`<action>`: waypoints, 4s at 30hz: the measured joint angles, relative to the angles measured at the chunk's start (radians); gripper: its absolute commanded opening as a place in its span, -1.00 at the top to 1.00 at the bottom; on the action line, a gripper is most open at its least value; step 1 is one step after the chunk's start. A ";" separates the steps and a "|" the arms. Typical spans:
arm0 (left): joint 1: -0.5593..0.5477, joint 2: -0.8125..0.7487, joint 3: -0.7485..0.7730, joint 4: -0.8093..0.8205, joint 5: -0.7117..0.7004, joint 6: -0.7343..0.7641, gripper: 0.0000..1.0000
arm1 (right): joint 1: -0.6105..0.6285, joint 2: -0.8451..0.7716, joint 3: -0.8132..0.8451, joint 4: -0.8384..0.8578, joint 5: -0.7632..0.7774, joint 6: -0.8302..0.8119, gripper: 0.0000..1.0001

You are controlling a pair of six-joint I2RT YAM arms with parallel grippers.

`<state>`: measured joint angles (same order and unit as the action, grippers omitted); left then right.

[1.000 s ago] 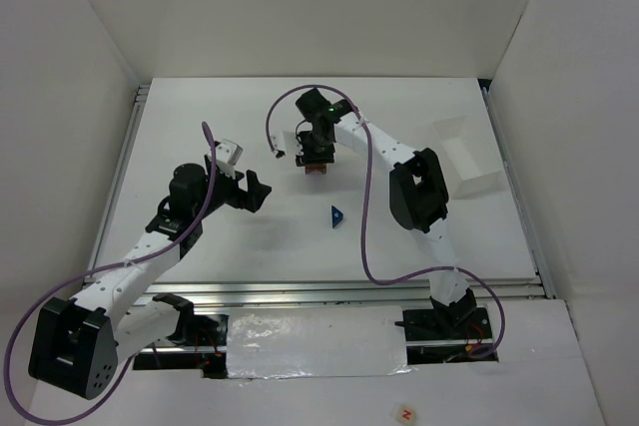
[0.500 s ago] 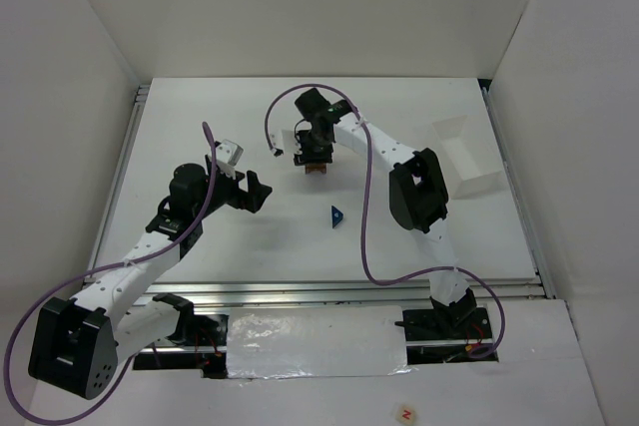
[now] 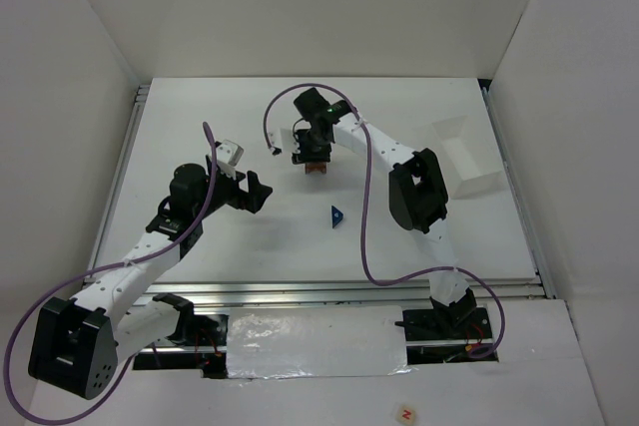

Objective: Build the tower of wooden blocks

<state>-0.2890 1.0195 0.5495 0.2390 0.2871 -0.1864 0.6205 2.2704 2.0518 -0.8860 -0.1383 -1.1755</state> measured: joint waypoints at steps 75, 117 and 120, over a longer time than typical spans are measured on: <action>-0.017 0.000 0.000 0.000 0.006 0.001 -0.99 | 0.021 -0.054 -0.113 0.105 0.025 0.059 -0.99; -0.476 0.430 0.370 -0.241 -0.214 -0.190 -0.99 | -0.247 -1.324 -1.244 0.661 0.607 1.635 -0.99; -0.525 0.509 0.430 -0.267 -0.255 -0.203 -0.98 | -0.271 -1.403 -1.306 0.651 0.611 1.675 -0.99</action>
<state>-0.8135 1.5280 0.9791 -0.0280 0.0322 -0.3889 0.3492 0.8669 0.7456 -0.2348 0.4728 0.4992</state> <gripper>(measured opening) 0.993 0.996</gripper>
